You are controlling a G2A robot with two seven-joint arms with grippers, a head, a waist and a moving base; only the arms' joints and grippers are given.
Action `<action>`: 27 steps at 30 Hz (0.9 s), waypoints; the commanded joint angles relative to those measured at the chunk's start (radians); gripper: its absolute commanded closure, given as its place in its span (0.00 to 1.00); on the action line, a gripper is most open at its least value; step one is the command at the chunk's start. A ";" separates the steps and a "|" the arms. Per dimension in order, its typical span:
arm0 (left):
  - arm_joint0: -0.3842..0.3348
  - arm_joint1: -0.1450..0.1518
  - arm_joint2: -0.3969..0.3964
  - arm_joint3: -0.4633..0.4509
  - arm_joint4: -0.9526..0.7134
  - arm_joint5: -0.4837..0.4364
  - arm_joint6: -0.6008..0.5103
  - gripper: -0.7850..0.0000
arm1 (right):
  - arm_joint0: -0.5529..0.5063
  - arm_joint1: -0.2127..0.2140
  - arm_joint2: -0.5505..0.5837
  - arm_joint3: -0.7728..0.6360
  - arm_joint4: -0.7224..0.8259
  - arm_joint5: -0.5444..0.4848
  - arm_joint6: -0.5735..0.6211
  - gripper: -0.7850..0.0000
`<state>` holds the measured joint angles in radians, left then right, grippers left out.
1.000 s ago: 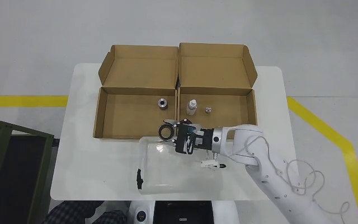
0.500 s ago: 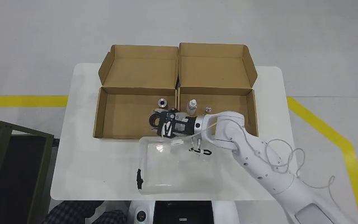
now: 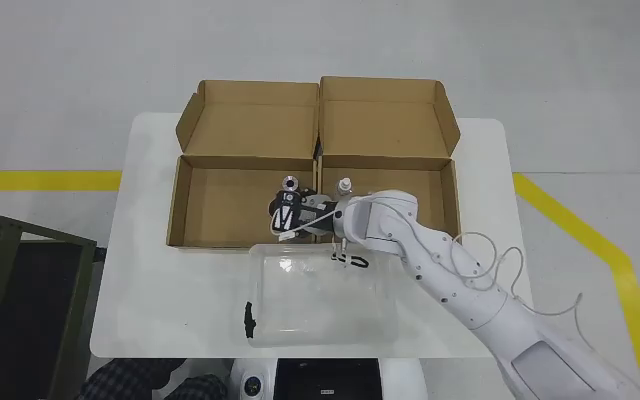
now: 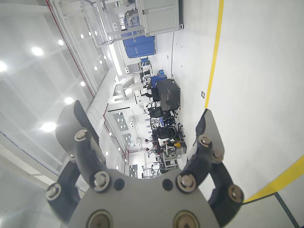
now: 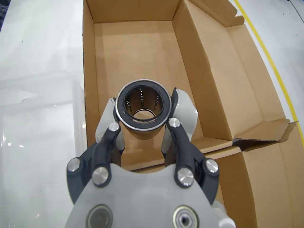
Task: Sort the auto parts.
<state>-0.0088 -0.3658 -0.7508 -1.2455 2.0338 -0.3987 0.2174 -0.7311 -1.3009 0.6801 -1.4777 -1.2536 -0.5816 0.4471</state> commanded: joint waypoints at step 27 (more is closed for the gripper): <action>0.000 0.000 0.000 0.000 0.000 0.000 0.000 0.00 | 0.061 -0.064 -0.058 0.151 -0.042 0.010 0.042 0.67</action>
<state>-0.0088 -0.3658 -0.7508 -1.2455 2.0338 -0.3987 0.2174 -0.6712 -1.3637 0.6222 -1.3297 -1.2946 -0.5729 0.4885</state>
